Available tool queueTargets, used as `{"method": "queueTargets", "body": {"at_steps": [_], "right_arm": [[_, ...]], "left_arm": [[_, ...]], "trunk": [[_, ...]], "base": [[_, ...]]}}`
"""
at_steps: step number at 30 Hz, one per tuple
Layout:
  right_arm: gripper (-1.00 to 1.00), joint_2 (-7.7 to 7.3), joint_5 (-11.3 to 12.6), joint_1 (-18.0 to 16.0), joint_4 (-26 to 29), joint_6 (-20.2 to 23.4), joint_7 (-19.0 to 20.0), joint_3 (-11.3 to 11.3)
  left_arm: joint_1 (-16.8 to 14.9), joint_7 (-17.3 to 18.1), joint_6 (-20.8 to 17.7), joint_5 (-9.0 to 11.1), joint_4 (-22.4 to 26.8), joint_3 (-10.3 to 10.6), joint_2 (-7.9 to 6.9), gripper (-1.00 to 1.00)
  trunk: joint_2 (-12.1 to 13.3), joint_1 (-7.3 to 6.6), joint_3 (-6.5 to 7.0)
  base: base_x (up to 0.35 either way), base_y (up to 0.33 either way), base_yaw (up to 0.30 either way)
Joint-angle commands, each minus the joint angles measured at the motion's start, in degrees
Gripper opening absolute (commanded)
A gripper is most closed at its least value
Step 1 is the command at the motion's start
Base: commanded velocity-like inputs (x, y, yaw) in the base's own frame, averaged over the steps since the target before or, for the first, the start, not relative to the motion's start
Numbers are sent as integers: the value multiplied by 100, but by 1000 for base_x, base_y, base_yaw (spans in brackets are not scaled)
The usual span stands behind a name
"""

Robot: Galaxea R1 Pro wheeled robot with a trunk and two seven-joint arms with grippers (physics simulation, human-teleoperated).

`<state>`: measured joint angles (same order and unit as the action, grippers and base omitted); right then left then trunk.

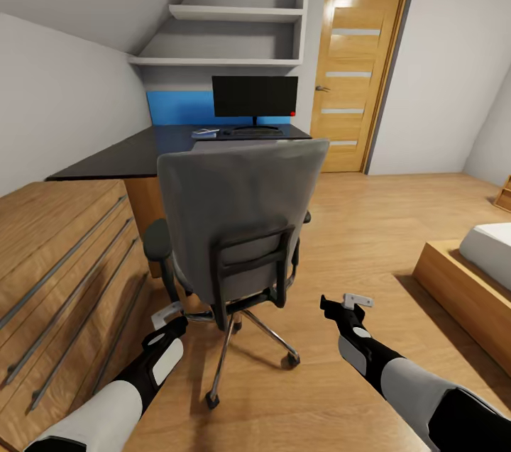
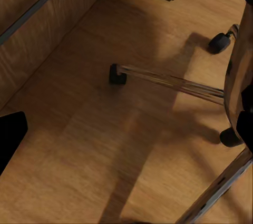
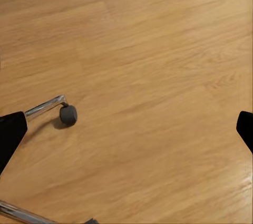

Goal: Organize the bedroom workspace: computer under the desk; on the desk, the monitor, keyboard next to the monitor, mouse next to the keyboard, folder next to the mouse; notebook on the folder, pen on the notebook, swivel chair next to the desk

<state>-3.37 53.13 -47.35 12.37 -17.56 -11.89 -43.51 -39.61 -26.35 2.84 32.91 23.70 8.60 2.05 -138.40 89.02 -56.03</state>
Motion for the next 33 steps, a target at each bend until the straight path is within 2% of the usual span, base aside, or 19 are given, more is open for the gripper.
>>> {"method": "queueTargets", "body": {"at_steps": [1,33], "right_arm": [[100,-5,40,-2,11,-10,-34,-42],[100,12,34,-2,11,-14,-33,-30]], "left_arm": [[-4,-28,30,57,3,54,-3,100],[-3,22,24,22,12,103,18,100]], "trunk": [[-2,2,-5],[-2,2,63]], "base": [[286,0,0],[317,0,-39]]}}
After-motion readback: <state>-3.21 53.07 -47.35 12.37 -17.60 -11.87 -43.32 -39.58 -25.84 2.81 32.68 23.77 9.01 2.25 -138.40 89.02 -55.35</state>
